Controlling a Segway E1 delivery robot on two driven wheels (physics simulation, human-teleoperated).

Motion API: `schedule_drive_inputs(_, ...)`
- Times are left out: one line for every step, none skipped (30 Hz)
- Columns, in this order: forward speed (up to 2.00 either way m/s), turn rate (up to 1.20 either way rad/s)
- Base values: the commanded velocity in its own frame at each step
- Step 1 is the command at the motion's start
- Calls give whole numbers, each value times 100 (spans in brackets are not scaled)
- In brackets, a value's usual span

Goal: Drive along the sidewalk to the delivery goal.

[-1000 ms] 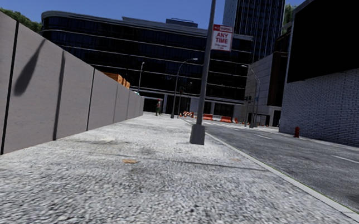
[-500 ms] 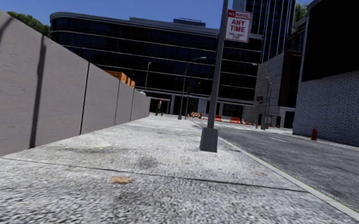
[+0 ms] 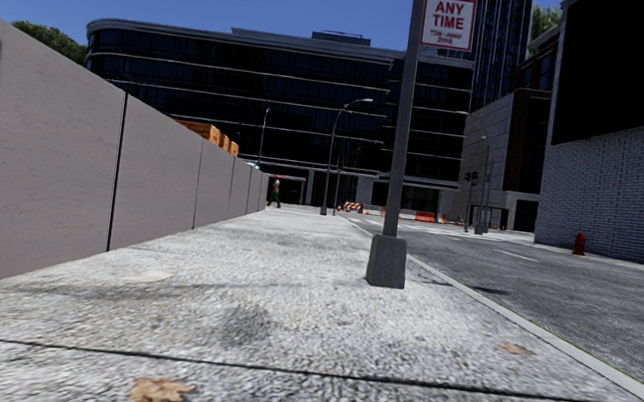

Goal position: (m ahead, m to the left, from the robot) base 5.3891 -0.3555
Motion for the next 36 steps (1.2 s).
schedule_drive_inputs(150, 0)
schedule_drive_inputs(150, 0)
schedule_drive_inputs(143, 0)
schedule_drive_inputs(140, 0)
schedule_drive_inputs(140, 0)
schedule_drive_inputs(140, 0)
schedule_drive_inputs(139, 0)
schedule_drive_inputs(139, 0)
schedule_drive_inputs(139, 0)
schedule_drive_inputs(139, 0)
schedule_drive_inputs(139, 0)
schedule_drive_inputs(139, 0)
schedule_drive_inputs(139, 0)
schedule_drive_inputs(139, 0)
schedule_drive_inputs(139, 0)
schedule_drive_inputs(139, 0)
schedule_drive_inputs(139, 0)
schedule_drive_inputs(139, 0)
schedule_drive_inputs(139, 0)
schedule_drive_inputs(139, 0)
schedule_drive_inputs(139, 0)
schedule_drive_inputs(139, 0)
schedule_drive_inputs(139, 0)
schedule_drive_inputs(139, 0)
schedule_drive_inputs(139, 0)
schedule_drive_inputs(139, 0)
schedule_drive_inputs(139, 0)
schedule_drive_inputs(138, 0)
schedule_drive_inputs(138, 0)
schedule_drive_inputs(138, 0)
schedule_drive_inputs(138, 0)
schedule_drive_inputs(138, 0)
schedule_drive_inputs(138, 0)
schedule_drive_inputs(138, 0)
schedule_drive_inputs(138, 0)
schedule_drive_inputs(138, 0)
